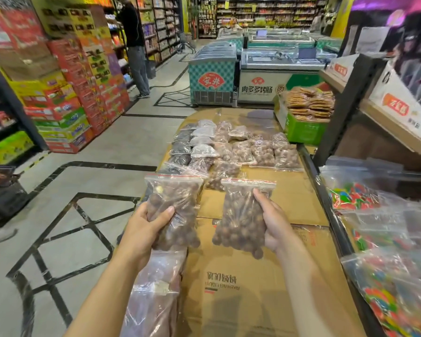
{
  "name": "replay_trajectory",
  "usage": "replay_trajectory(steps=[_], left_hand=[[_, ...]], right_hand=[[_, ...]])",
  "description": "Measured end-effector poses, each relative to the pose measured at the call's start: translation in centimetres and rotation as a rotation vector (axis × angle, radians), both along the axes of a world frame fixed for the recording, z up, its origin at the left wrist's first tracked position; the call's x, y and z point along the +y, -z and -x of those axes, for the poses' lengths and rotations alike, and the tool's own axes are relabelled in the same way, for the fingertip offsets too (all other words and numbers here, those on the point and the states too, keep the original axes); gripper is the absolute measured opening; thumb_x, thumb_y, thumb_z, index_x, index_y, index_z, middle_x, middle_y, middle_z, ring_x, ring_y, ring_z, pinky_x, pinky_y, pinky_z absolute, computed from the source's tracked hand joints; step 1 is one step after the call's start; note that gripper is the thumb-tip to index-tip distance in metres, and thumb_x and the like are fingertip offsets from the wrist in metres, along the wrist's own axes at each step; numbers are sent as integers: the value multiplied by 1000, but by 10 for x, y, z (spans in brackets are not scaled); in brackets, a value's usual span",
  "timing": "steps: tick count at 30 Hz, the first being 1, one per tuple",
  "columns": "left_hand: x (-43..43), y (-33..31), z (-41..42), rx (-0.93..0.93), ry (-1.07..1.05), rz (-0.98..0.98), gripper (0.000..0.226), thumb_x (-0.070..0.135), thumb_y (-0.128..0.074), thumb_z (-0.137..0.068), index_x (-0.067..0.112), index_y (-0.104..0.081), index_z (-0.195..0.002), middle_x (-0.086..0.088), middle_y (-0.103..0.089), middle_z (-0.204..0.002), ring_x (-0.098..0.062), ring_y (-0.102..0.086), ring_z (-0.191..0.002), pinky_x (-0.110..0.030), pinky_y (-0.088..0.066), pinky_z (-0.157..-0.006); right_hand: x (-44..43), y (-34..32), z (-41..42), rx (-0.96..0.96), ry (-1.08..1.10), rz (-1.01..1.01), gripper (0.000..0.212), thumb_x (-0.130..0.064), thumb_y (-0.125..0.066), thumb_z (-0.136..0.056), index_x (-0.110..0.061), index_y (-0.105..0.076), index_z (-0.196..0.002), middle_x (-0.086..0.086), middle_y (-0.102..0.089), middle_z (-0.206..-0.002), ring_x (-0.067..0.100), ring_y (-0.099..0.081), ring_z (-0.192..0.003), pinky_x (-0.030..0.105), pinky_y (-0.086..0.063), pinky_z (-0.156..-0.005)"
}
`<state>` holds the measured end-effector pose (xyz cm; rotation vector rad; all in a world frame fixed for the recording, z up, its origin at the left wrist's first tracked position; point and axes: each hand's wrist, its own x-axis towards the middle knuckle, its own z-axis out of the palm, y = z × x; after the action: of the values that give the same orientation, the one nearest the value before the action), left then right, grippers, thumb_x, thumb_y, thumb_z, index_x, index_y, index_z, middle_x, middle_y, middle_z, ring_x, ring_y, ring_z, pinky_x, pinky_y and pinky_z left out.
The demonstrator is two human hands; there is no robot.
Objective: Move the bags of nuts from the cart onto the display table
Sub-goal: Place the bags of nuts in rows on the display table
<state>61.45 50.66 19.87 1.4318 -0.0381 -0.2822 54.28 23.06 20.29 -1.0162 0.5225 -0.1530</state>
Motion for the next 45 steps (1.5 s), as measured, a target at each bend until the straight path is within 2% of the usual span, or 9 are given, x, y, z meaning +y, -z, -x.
replay_trajectory(steps=[2,9,12,15,21,30,36,40,45], left_hand=[[0,4,-17,4,13,-7,33,14,-75,-95,10,-66,-126,-10,-79,-115,-23,-78,-94,-33,-61,-66],[0,20,-82,52,66,-9,37,16,-78,-94,13,-65,-128,-7,-77,-124,-30,-72,-118,-56,-53,-106],[-3,28,-105,84,89,-47,35,22,-80,-93,16,-66,-125,-10,-77,-119,-34,-74,-109,-64,-58,-87],[-6,39,-125,94,100,-61,34,25,-79,-93,17,-67,-123,-12,-76,-119,-28,-74,-94,-43,-60,-58],[-15,51,-159,162,133,-42,39,29,-84,-88,20,-67,-122,-13,-76,-120,-32,-74,-105,-56,-59,-89],[-36,71,-206,246,124,-7,36,18,-78,-89,17,-68,-123,-5,-80,-101,-18,-78,-78,-32,-60,-57],[-41,82,-217,241,146,23,48,21,-77,-87,20,-63,-132,-3,-80,-107,-17,-78,-83,-29,-59,-55],[-40,87,-219,257,154,36,62,26,-80,-81,19,-59,-140,-7,-75,-126,-27,-74,-103,-33,-64,-63],[-39,89,-215,255,157,39,55,24,-79,-82,18,-62,-134,-9,-75,-127,-31,-74,-108,-38,-65,-67]], right_hand=[[0,4,-16,11,3,0,29,-35,-69,-102,-8,-77,-108,21,-79,-108,40,-76,-104,59,-56,-102],[4,23,-70,70,61,38,33,-37,-68,-102,-6,-76,-109,23,-78,-111,41,-76,-105,58,-59,-97],[5,34,-91,98,69,62,33,-39,-68,-102,-7,-76,-110,20,-80,-108,37,-78,-102,55,-60,-97],[4,50,-112,138,67,78,38,-39,-68,-102,-5,-75,-118,19,-80,-111,37,-77,-104,57,-59,-98],[-7,78,-151,190,57,73,45,-39,-70,-101,-5,-69,-130,18,-79,-115,37,-76,-107,60,-56,-102],[-18,111,-206,287,-13,139,32,-45,-74,-95,-20,-71,-114,5,-82,-111,31,-75,-112,56,-56,-104],[-28,135,-231,331,-104,352,117,-86,-79,-62,-14,-52,-151,4,-67,-144,22,-65,-129,46,-52,-111],[-30,131,-239,403,-170,668,42,-60,-61,-100,-23,-64,-118,-19,-66,-100,3,-63,-94,15,-42,-70],[-33,132,-241,454,-168,973,41,-69,-59,-96,-29,-59,-89,-10,-65,-94,14,-63,-87,30,-42,-67]])
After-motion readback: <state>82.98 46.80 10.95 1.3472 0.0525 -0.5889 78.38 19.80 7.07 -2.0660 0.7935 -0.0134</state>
